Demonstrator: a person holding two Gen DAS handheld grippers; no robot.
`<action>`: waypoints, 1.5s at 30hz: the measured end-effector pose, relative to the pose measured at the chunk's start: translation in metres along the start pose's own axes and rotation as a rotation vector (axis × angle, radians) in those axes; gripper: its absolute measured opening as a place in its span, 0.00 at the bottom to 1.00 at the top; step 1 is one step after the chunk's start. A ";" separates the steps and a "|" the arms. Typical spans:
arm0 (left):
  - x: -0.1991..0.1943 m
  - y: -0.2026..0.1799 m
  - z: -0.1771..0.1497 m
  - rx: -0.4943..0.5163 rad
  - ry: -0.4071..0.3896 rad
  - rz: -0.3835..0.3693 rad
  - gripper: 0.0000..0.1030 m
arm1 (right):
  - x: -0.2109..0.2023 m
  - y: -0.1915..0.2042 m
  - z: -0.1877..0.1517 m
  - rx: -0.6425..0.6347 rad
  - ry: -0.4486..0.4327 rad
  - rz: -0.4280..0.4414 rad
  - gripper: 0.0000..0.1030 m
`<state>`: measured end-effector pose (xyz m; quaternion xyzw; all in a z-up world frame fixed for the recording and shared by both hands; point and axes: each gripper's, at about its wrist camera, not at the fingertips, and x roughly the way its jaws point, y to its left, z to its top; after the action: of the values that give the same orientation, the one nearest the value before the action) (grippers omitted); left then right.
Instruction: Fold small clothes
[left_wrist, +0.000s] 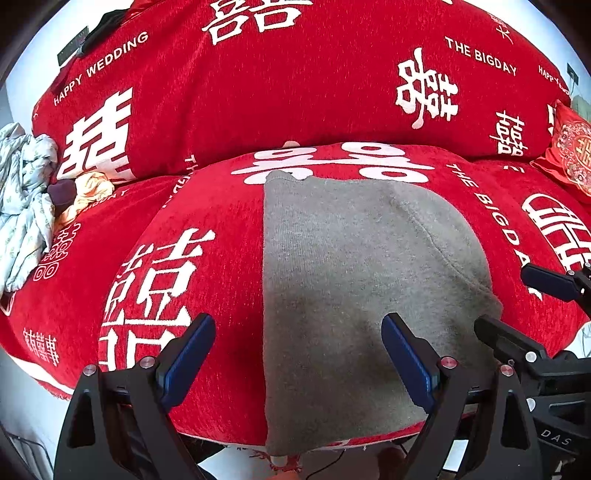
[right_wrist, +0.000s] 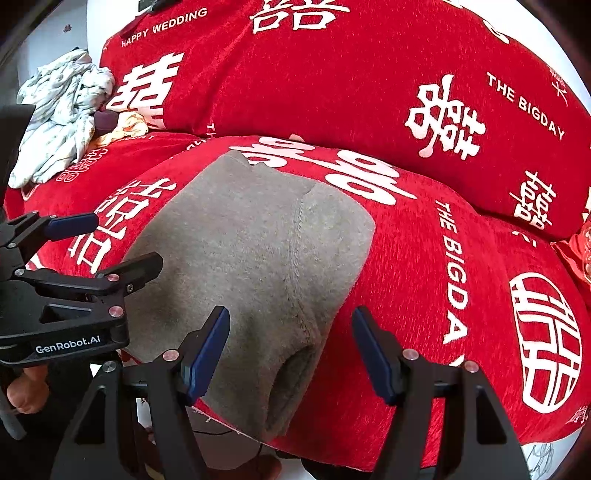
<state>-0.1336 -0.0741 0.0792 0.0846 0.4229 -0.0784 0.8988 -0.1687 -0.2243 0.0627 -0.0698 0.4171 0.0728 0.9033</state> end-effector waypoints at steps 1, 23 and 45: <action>0.000 0.000 0.000 0.000 0.000 0.000 0.89 | 0.000 0.000 0.000 0.001 0.000 0.001 0.70; 0.001 0.000 0.000 -0.009 0.010 0.005 0.89 | -0.002 0.001 0.003 -0.005 -0.001 0.000 0.70; 0.003 0.001 -0.001 -0.014 0.018 -0.001 0.89 | -0.002 0.003 0.002 -0.005 0.000 -0.001 0.70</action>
<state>-0.1328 -0.0729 0.0764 0.0788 0.4317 -0.0750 0.8954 -0.1692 -0.2216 0.0656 -0.0723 0.4170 0.0734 0.9030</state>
